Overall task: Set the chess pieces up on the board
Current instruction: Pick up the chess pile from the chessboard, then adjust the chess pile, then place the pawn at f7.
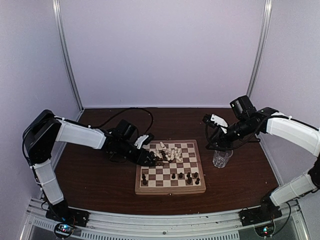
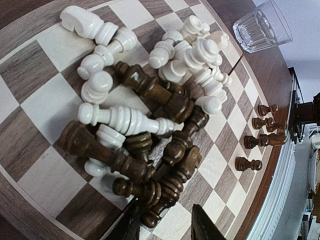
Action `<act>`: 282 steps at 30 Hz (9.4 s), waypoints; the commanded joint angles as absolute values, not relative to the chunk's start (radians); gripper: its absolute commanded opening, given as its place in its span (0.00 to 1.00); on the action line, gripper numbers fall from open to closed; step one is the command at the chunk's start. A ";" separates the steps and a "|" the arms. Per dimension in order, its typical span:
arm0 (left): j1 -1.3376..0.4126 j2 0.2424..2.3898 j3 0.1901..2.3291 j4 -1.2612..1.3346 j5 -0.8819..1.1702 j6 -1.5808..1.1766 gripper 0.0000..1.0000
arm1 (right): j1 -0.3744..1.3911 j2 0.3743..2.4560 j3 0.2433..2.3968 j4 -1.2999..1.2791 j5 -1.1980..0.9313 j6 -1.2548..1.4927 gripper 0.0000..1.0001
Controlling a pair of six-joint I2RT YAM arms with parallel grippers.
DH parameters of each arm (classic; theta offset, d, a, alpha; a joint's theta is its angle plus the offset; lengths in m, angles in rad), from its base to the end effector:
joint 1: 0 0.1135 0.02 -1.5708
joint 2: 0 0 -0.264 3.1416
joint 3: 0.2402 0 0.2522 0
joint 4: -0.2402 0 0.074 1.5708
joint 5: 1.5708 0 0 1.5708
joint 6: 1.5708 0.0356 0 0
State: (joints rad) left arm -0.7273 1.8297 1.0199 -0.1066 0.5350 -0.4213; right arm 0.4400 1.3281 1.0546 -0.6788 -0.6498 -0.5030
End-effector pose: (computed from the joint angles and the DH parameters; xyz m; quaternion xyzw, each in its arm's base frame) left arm 0.2596 -0.2553 0.1497 0.2231 0.8896 -0.3785 0.1243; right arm 0.2333 0.1336 0.2780 -0.4966 0.7601 0.2948 0.2979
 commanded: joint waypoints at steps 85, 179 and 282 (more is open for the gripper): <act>-0.754 1.624 0.985 0.069 0.906 -0.506 0.12 | 0.831 1.898 1.674 -0.981 -0.717 -0.653 0.20; -0.998 1.990 1.805 -1.344 0.079 -0.092 0.08 | 0.549 1.480 1.240 -0.919 -0.438 -0.605 0.03; -1.089 2.156 2.101 -1.347 -0.006 -0.106 0.35 | 0.377 1.306 1.145 -0.832 -0.506 -0.600 0.06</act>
State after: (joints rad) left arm -1.1206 2.3573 2.1551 -1.4590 -0.0460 -0.0593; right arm 0.3855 1.3277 1.1007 -0.7959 -0.4423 -0.5892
